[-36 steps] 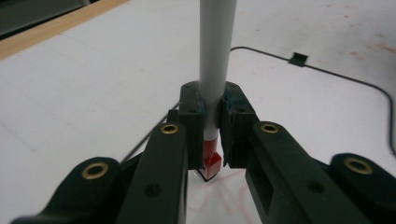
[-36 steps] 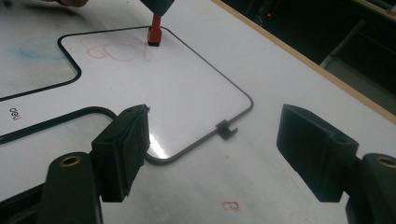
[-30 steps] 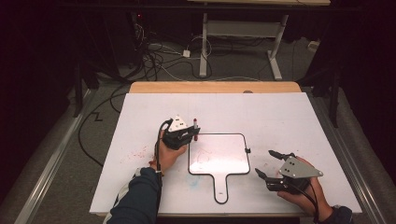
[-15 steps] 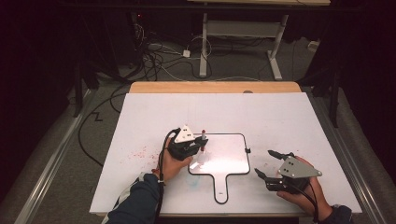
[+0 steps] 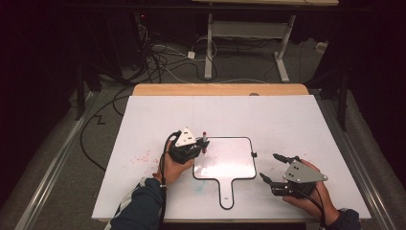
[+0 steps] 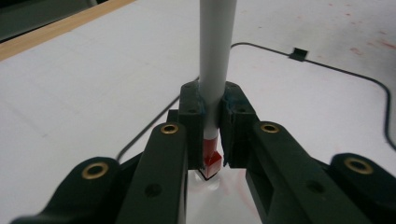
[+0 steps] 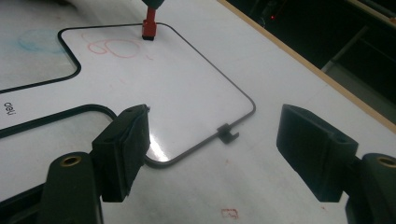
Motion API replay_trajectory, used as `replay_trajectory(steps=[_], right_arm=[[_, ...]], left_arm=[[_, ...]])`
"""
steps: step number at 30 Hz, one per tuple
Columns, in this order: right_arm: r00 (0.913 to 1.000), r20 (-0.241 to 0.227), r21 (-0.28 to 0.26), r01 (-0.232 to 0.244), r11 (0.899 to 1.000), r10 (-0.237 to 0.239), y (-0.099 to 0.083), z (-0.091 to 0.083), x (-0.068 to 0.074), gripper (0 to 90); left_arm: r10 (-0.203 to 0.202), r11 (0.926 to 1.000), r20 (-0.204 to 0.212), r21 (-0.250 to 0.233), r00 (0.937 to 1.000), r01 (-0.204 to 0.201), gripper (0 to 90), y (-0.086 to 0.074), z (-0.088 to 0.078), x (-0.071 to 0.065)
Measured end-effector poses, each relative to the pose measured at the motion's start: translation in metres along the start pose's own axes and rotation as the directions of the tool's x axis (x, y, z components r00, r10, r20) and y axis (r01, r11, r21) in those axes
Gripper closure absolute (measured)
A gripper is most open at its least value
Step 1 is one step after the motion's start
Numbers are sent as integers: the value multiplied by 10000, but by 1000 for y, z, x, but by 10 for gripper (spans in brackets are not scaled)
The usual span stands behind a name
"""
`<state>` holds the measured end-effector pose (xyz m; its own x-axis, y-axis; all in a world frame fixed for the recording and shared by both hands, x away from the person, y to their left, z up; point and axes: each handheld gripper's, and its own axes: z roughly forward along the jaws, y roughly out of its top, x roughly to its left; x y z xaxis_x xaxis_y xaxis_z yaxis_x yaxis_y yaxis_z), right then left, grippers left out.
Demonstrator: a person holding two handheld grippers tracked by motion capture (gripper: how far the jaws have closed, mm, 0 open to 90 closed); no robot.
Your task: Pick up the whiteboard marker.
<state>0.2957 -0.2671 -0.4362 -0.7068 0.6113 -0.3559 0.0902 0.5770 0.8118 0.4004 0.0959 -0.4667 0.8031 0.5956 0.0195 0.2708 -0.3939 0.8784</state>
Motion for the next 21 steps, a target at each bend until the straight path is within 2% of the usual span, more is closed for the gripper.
replay_trajectory(steps=[2,3,4,9,16,17,18,20,21], right_arm=[[9999,51,11,105,9999,-105,0,0,1,265],[9999,51,11,105,9999,-105,0,0,1,265],[9999,31,18,151,9999,-151,1,1,1,265],[9999,-9,57,158,9999,-158,1,2,2,265],[9999,-75,54,146,9999,-146,1,2,2,265],[9999,-86,60,142,9999,-142,1,2,2,266],[9998,-106,54,148,9999,-148,1,3,2,266],[9998,-123,61,167,9998,-166,1,3,2,265],[9998,-123,61,167,9998,-166,1,3,2,265]], left_arm=[[-183,9998,-258,-26,9995,182,788,-3,-4,7],[-183,9998,-258,-26,9995,182,789,-3,-4,7],[-355,9994,-377,-65,9987,353,788,-5,-6,12],[-637,9979,-265,-129,9976,634,789,-7,-7,13],[-386,9990,461,-227,9982,397,788,-1,3,-9],[-225,9994,718,-230,9972,242,788,1,7,-17],[-225,9994,718,-230,9972,242,788,1,7,-17],[1,9997,1067,-234,9943,24,788,6,15,-30],[1,9997,1067,-234,9943,24,788,6,15,-30]])
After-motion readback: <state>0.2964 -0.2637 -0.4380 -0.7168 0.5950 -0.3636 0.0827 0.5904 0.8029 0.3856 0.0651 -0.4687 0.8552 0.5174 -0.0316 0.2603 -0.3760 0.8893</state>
